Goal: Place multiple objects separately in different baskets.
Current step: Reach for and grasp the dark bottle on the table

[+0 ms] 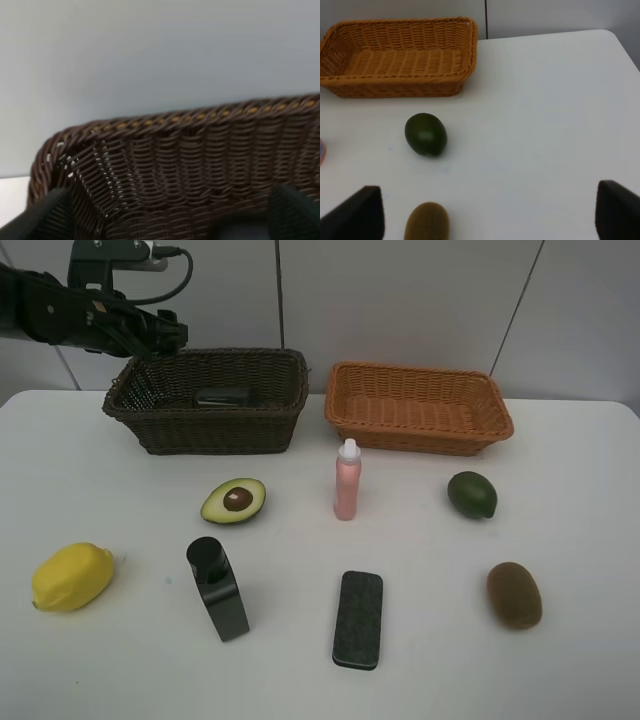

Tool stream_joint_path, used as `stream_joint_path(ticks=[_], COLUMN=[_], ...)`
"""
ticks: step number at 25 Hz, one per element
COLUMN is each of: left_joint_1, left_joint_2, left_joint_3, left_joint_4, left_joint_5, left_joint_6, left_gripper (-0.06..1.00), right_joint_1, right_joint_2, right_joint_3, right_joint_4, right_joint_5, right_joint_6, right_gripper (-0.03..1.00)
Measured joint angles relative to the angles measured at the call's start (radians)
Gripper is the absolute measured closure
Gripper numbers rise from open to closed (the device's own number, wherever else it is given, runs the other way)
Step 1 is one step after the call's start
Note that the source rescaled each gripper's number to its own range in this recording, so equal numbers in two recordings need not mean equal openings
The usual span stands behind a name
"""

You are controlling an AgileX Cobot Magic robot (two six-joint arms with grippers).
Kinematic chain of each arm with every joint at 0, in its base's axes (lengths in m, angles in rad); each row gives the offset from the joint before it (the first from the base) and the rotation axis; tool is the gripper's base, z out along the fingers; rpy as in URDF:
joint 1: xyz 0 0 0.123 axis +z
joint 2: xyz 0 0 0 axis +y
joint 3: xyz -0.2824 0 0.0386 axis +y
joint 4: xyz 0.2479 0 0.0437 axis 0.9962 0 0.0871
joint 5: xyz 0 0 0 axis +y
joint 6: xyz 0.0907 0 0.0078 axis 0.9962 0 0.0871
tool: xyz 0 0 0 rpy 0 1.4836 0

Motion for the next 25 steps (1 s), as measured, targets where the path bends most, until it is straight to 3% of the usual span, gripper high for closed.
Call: stream_joint_path(ticks=[3, 8, 17, 25], left_joint_1=[0.000, 0.000, 0.000, 0.000], left_joint_2=[-0.080, -0.207, -0.321, -0.393], left_joint_3=[-0.001, -0.006, -0.008, -0.008], left_joint_4=[0.000, -0.016, -0.140, -0.157], left_joint_5=[0.136, 0.523, 1.084, 1.377], left_joint_6=[-0.042, -0.094, -0.063, -0.023], left_gripper=[-0.06, -0.06, -0.06, -0.06], right_joint_1=[0.000, 0.000, 0.000, 0.000], right_joint_2=[0.000, 0.000, 0.000, 0.000], right_joint_3=[0.000, 0.000, 0.000, 0.000], right_joint_4=[0.000, 0.000, 0.001, 0.001], right_joint_5=[0.000, 0.000, 0.000, 0.000], right_joint_6=[0.000, 0.000, 0.000, 0.000], right_gripper=[-0.03, -0.03, -0.03, -0.03])
